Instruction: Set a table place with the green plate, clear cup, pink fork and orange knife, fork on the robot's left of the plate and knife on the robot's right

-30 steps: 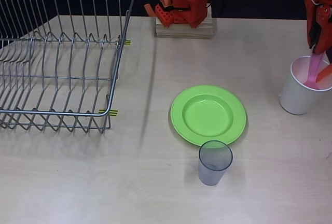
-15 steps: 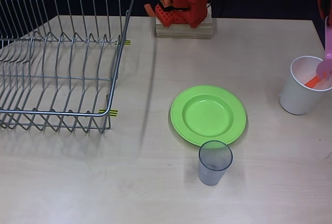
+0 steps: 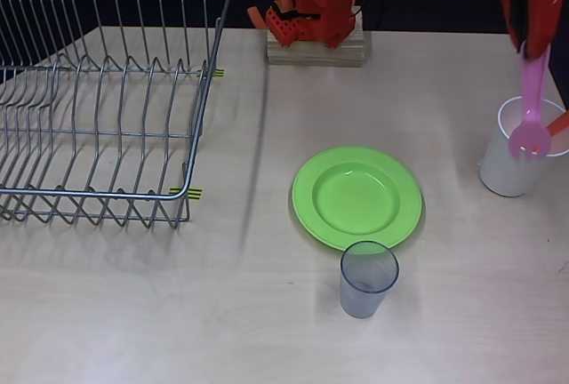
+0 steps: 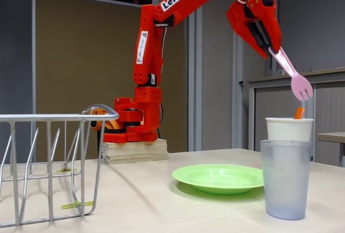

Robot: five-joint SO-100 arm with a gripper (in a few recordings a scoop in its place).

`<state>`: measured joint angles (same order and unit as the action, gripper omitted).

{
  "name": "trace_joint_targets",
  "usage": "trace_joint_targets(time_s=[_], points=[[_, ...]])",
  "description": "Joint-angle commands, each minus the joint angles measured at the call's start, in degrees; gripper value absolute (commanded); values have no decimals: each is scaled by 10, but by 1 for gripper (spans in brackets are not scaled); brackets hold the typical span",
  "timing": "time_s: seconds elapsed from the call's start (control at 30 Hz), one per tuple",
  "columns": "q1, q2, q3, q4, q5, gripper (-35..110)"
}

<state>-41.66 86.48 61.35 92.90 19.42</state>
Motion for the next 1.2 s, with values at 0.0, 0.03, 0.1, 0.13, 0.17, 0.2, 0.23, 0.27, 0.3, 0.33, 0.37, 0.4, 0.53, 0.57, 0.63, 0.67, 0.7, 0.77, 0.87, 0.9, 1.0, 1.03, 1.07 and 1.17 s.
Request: trace_joint_targets(time_s=[0.0,0.03,0.1,0.13,0.17,0.2,0.23,0.27,0.3,0.33,0.37,0.4,0.53,0.57,0.63,0.67,0.7,0.77,0.87,0.9,1.0,1.03,1.07,1.17], points=[[41,4,38,-41,-26,0],[50,-10,40,-44,-30,0],[60,-26,49,-53,-33,0],[62,-33,55,-59,-33,0],[64,-39,63,-67,-33,0],[67,-44,72,-75,-33,0],[69,-48,80,-83,-33,0],[69,-51,91,-93,-33,0],[70,-52,106,-107,-33,0],[71,-53,125,-126,-33,0],[73,-53,145,-147,-33,0],[74,-53,167,-168,-34,0],[76,-49,247,-250,-35,0],[76,-49,262,-268,-35,0],[76,-49,290,-302,-35,0],[76,-48,302,-317,-36,0],[75,-48,312,-331,-37,0],[74,-48,327,-352,-38,0],[69,-47,349,-381,-42,0],[67,-48,355,-390,-42,0],[54,-48,378,-420,-36,0],[49,-47,387,-426,-32,0],[43,-46,396,-432,-25,0],[25,-37,433,-459,-4,0]])
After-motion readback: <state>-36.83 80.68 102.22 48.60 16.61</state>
